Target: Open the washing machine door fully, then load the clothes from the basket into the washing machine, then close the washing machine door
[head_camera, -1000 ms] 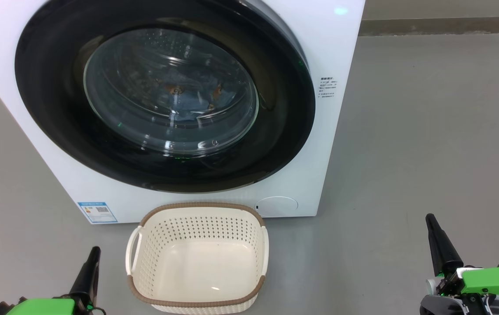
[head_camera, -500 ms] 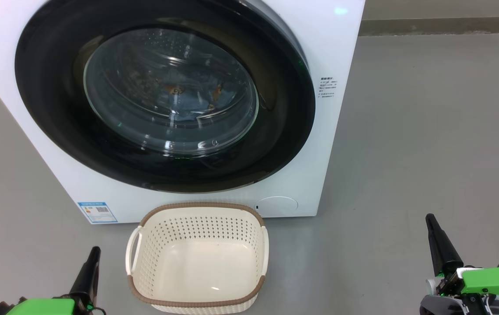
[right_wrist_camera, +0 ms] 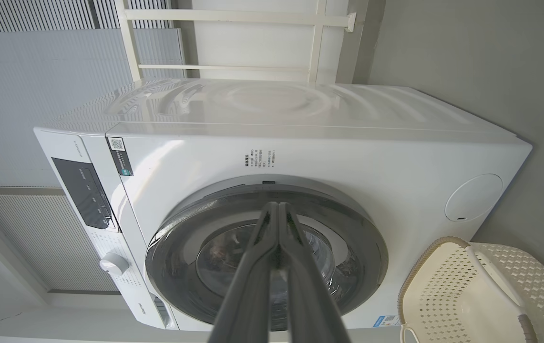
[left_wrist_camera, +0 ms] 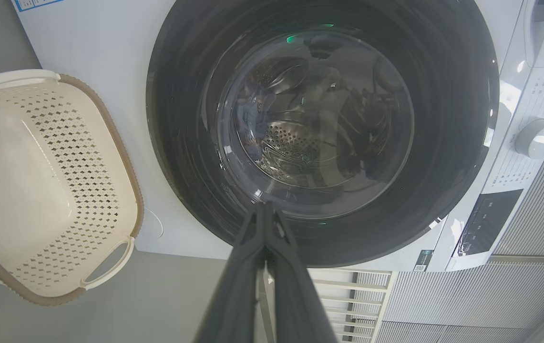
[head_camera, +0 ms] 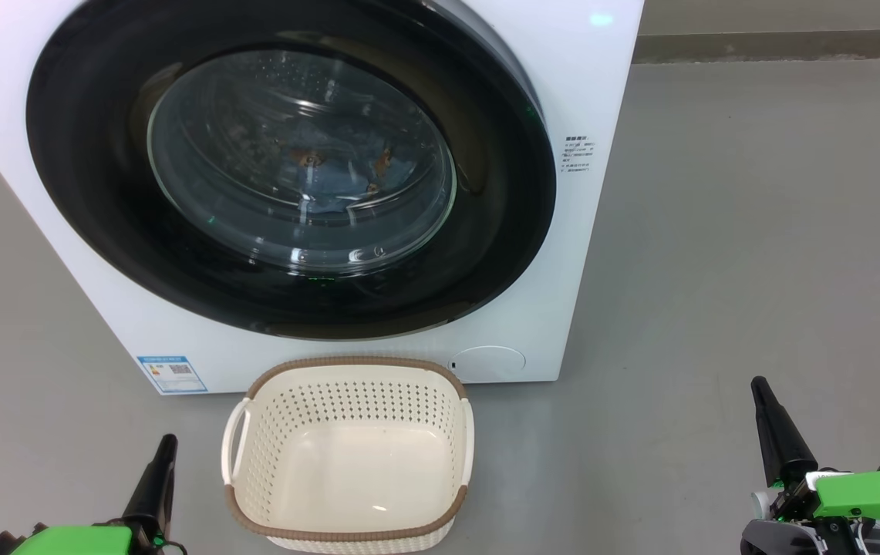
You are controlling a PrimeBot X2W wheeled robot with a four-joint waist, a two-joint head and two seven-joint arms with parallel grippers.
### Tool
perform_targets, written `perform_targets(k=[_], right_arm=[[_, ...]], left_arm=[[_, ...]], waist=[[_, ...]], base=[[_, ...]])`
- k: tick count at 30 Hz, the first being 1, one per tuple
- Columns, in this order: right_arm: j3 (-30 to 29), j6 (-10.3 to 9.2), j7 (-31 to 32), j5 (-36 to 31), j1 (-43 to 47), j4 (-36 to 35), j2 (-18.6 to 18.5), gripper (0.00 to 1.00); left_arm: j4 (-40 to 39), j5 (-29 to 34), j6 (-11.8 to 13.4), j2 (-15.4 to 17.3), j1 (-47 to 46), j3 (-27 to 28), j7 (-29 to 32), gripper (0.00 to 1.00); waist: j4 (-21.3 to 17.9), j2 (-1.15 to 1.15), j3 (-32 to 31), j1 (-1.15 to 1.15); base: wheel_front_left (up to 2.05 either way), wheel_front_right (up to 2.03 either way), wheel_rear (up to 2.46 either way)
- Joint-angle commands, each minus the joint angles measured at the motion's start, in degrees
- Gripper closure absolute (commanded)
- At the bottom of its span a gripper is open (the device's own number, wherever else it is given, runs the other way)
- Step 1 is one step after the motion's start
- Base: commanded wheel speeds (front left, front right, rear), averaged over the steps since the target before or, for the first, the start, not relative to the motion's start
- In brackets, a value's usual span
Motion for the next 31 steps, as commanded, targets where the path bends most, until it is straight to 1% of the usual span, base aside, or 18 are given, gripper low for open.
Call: perform_targets(k=[1,31], right_arm=[[1.08,0.09,0.47,0.05,-0.76,-1.65,-0.05,1.00],[0.97,0.09,0.55,-0.04,-0.77,-1.64,0.03,1.00]], left_arm=[[-1.04,-0.45,-0.40,0.75,-2.78,1.96,0.41,1.00],[-1.03,-0.45,-0.40,0.75,-2.78,1.96,0.41,1.00]], waist=[[0.00,0.00,0.00,0.00],[0.00,0.00,0.00,0.00]], base=[[0.00,0.00,0.00],[0.00,0.00,0.00]])
